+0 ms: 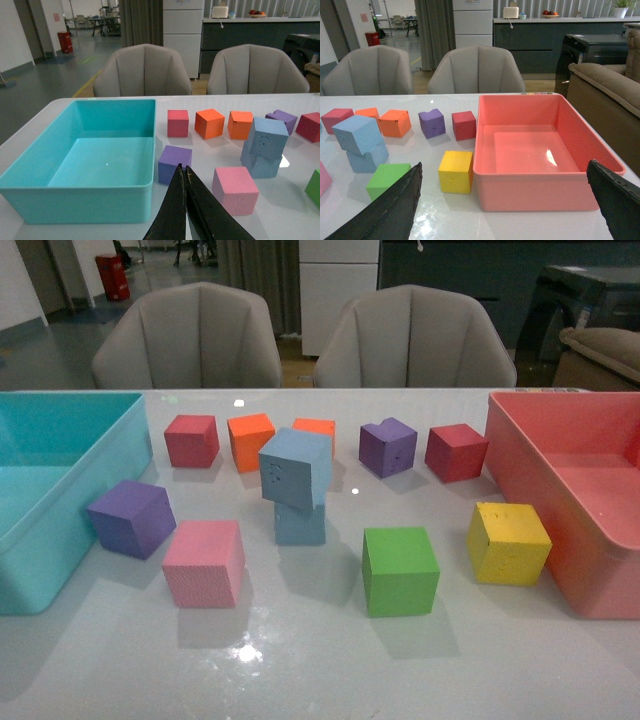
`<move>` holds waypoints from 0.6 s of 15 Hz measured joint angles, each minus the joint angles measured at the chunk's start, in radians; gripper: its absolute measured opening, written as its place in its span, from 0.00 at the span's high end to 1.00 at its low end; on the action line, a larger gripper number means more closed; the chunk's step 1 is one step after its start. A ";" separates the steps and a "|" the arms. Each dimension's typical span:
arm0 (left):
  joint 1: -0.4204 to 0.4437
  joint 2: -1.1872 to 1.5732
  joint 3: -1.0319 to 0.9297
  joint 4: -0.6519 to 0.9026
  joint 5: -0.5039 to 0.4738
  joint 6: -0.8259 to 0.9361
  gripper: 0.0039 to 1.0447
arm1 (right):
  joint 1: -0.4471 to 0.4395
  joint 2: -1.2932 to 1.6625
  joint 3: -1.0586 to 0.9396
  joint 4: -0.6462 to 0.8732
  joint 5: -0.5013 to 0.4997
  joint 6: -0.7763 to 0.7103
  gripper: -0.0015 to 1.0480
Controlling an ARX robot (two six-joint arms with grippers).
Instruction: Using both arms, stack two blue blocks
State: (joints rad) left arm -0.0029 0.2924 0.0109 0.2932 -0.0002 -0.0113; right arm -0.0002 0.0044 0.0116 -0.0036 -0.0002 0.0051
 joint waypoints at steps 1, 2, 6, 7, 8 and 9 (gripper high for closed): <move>0.000 -0.025 0.000 -0.024 0.000 0.000 0.99 | 0.000 0.000 0.000 0.000 0.000 0.000 0.06; 0.000 -0.047 0.000 -0.047 0.000 0.000 0.99 | 0.000 0.000 0.000 0.000 0.000 0.000 0.06; 0.000 -0.121 0.000 -0.119 0.000 0.000 0.99 | 0.000 0.000 0.000 0.000 0.000 0.000 0.06; 0.000 -0.185 0.002 -0.223 0.000 0.000 0.99 | 0.000 0.000 0.000 0.000 0.000 0.000 0.06; 0.000 -0.278 0.000 -0.303 0.000 0.000 0.99 | 0.000 0.000 0.000 0.000 0.000 0.000 0.06; 0.000 -0.283 0.007 -0.286 -0.003 0.000 0.99 | 0.000 0.000 0.000 0.001 -0.001 0.000 0.06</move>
State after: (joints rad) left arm -0.0029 0.0093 0.0181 0.0071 -0.0032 -0.0109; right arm -0.0002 0.0044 0.0116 -0.0029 -0.0010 0.0048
